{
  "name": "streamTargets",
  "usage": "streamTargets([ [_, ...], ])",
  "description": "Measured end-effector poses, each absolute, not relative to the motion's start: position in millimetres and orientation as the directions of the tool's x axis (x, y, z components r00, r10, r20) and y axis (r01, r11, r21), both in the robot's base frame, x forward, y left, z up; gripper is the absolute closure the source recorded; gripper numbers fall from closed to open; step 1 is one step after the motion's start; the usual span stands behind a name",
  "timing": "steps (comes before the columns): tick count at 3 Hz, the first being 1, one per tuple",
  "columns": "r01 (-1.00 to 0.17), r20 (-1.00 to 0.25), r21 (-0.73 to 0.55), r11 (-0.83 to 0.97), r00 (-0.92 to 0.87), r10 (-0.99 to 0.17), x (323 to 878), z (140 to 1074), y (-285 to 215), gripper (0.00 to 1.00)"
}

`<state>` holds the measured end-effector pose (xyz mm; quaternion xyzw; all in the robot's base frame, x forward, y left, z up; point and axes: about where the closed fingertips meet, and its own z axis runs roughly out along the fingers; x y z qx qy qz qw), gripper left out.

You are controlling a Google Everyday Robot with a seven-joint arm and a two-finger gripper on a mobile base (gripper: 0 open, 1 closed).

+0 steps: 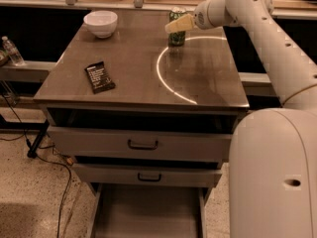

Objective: Place green can into bottom drawer

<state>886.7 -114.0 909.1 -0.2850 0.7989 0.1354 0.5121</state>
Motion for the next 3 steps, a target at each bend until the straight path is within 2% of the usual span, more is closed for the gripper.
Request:
streamTargets([
  [2,-0.59,-0.915,-0.031,0.807,-0.308,-0.261,899.6,904.6,-95.0,0.48],
  [3,-0.614,-0.931,0.01,0.789,-0.293,-0.216,880.3,923.0,-100.2,0.79],
])
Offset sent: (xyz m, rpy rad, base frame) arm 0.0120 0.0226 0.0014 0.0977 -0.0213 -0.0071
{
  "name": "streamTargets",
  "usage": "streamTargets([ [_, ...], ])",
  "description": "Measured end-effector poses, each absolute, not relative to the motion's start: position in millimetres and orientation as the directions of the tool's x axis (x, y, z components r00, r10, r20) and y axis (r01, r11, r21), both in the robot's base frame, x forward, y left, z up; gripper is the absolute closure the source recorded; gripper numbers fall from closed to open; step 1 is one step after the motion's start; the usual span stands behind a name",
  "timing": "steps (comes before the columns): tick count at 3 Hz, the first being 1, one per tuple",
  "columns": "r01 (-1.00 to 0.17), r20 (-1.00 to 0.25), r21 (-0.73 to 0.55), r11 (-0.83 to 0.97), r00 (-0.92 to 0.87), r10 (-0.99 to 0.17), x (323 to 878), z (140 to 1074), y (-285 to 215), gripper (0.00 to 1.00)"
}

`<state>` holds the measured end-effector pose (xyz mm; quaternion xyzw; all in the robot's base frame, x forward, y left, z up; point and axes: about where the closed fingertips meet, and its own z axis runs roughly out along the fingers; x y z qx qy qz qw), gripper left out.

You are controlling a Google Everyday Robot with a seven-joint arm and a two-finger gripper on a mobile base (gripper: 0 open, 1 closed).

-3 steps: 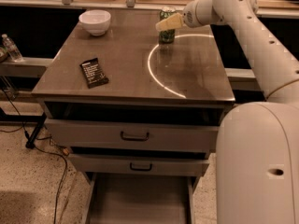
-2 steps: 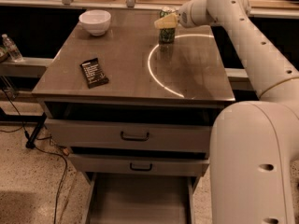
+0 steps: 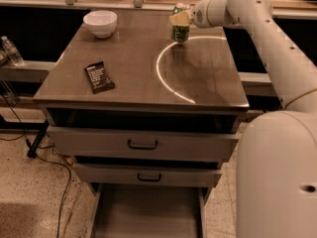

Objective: Place green can into bottom drawer

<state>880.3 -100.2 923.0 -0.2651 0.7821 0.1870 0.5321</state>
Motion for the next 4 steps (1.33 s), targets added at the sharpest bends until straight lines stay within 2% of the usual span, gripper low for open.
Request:
streamTargets([
  [1,-0.661,-0.946,0.011,0.751,-0.251,-0.207,839.2,952.8,-108.1,1.0],
  [3,-0.7,-0.903,0.025,0.714,-0.322,-0.284,722.3,962.5,-170.0,1.0],
  [4,-0.662,-0.862,0.057,0.748,-0.41,-0.297,651.1,961.9,-229.4,1.0],
])
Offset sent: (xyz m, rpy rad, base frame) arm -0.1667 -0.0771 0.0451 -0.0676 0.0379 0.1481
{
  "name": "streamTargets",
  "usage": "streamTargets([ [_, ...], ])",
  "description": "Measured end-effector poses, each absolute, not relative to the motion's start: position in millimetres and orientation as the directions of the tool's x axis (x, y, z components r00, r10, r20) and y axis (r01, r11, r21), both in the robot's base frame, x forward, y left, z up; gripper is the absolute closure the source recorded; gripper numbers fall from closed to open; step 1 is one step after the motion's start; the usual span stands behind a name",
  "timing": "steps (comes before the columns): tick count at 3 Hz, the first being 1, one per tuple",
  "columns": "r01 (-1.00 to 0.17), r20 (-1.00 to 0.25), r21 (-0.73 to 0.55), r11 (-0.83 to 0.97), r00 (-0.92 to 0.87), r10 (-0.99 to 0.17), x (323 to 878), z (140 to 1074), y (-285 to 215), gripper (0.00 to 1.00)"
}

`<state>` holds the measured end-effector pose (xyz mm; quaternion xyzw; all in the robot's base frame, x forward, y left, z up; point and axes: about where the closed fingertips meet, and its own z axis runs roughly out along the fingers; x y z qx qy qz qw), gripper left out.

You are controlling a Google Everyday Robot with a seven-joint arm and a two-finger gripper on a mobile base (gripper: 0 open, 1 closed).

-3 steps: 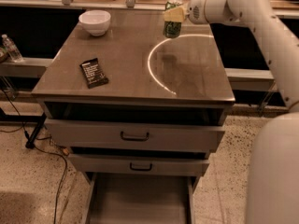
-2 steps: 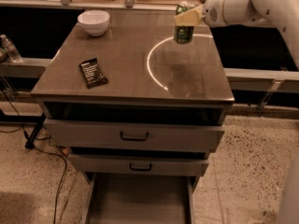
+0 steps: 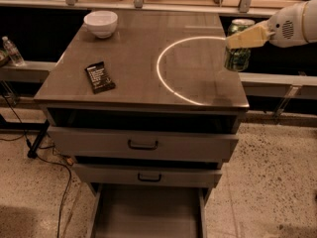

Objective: Place green can into bottom drawer

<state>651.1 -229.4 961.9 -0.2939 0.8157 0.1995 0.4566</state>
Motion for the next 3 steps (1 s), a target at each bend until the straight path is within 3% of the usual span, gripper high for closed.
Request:
streamTargets([
  [2,-0.693,-0.86,0.052,0.719,-0.398,-0.32,641.2,957.0,-238.8,1.0],
  [3,-0.741,-0.852,0.051,0.669,-0.381,-0.358,601.8,943.3,-254.8,1.0],
])
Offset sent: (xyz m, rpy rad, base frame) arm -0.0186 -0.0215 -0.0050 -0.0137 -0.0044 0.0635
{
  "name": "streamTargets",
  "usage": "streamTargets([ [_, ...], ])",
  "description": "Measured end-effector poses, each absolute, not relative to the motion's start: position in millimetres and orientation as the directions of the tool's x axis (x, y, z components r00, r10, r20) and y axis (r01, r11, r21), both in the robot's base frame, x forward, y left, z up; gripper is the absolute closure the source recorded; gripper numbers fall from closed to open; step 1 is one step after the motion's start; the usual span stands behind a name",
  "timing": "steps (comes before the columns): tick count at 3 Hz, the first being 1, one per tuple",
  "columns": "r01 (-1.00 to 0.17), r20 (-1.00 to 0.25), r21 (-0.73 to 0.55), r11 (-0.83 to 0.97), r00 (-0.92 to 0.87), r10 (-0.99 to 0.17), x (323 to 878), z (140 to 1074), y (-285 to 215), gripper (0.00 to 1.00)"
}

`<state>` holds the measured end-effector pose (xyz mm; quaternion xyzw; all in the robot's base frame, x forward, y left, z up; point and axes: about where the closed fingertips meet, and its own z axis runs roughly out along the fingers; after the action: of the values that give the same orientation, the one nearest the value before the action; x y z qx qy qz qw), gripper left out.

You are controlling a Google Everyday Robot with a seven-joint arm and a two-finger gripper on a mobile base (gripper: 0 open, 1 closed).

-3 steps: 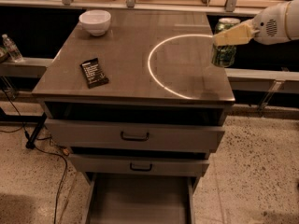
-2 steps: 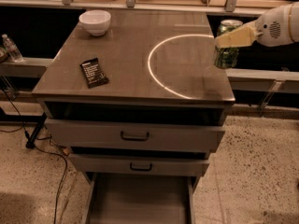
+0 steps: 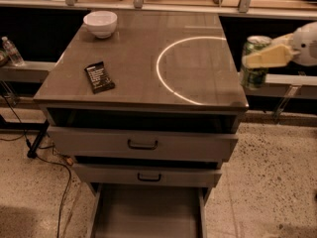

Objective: Place green can into bottom drawer

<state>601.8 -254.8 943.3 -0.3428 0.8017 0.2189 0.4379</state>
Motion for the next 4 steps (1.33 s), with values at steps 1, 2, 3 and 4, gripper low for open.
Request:
streamTargets([
  [1,-0.765,-0.84,0.04,0.643,-0.374,-0.393,554.2,925.6,-290.0,1.0],
  [2,-0.768,-0.857,0.028,0.639,-0.347,-0.38,500.5,920.2,-324.8,1.0],
  [3,-0.769,-0.857,0.028,0.639,-0.347,-0.38,500.6,920.2,-324.7,1.0],
  [4,-0.791,-0.863,0.033,0.611,-0.332,-0.382,497.4,907.5,-319.3,1.0],
])
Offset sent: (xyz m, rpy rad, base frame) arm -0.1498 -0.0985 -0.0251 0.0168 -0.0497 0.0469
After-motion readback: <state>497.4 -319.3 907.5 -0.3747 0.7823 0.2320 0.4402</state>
